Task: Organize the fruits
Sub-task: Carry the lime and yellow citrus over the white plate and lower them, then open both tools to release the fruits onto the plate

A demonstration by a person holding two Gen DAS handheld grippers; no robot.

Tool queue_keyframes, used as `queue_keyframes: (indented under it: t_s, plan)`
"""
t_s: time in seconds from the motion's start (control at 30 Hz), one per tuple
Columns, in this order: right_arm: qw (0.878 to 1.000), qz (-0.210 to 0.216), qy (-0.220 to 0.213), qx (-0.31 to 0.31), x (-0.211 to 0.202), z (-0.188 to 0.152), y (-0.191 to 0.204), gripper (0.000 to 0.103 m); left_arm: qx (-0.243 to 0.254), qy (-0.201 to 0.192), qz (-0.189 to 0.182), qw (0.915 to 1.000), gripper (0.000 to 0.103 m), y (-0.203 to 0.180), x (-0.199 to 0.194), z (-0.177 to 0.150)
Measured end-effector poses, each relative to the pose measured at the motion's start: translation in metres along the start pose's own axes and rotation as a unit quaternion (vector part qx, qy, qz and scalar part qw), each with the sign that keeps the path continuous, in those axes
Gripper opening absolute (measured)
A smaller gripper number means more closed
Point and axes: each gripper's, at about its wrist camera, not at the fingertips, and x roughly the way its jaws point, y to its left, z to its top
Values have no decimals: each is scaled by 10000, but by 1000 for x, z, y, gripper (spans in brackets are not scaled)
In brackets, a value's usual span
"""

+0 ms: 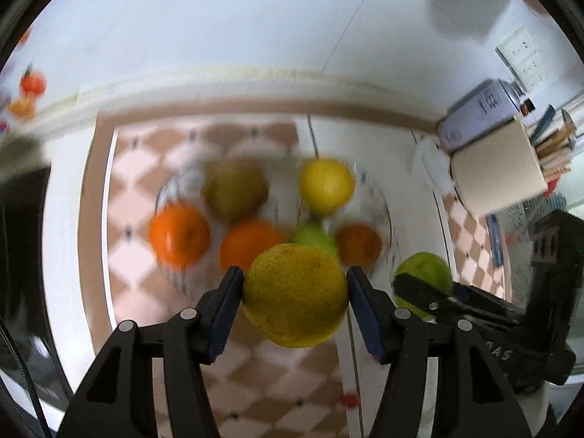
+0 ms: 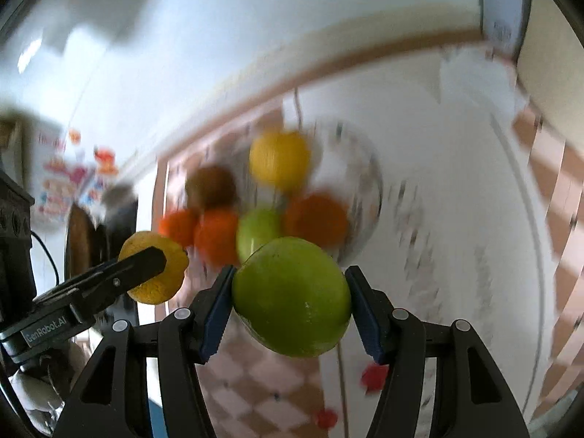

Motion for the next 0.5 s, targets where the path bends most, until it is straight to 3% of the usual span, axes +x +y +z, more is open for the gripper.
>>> queue_keyframes:
  t_s: [0.13, 0.3, 0.37, 0.4, 0.47, 0.5]
  plan:
    - [9997, -158, -120, 174, 9, 48, -11, 63, 6, 218, 181, 9996, 56, 7, 25, 39]
    - [9986, -146, 202, 471, 50, 76, -19, 63, -73, 741, 283, 9968, 58, 15, 65, 61]
    - [9970, -46, 413, 654, 64, 79, -29, 64, -58, 774, 231, 9967, 58, 12, 71, 65]
    - [9960, -39, 563, 689, 72, 80, -32, 68, -4, 712, 278, 9971, 61, 8, 70, 67]
    - [9951, -27, 665, 738, 78, 77, -36, 99, 66, 684, 357, 9970, 76, 4, 69, 69]
    - [9951, -84, 649, 735, 80, 76, -36, 99, 65, 684, 356, 9970, 87, 4, 69, 70]
